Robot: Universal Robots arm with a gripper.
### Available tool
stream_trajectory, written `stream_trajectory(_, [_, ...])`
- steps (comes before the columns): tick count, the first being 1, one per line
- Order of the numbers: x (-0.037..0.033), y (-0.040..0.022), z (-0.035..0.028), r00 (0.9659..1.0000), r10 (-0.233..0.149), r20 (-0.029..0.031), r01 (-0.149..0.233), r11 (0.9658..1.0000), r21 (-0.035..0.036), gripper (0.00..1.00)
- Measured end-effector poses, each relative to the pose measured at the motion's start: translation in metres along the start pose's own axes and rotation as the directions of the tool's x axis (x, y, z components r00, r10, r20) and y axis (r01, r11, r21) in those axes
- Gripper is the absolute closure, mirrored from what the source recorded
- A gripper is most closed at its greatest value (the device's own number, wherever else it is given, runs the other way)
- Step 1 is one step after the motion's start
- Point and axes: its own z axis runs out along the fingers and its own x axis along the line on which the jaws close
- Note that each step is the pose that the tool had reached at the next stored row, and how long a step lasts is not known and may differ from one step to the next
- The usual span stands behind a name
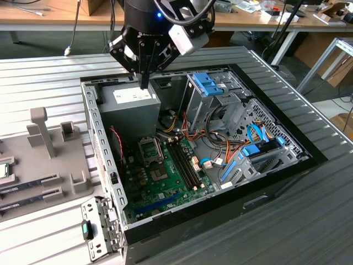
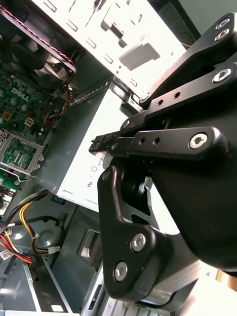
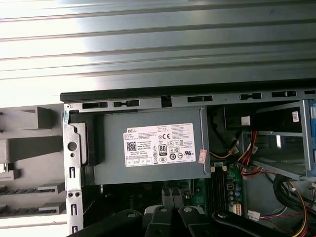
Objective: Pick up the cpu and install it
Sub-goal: 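Reach for the cpu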
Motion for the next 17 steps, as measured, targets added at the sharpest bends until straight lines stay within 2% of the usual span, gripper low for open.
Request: stream_trajectory(17, [0.0072, -0.0005, -0.0002, 1.0, 0.0, 0.0, 0.0, 1.0, 0.0, 0.89])
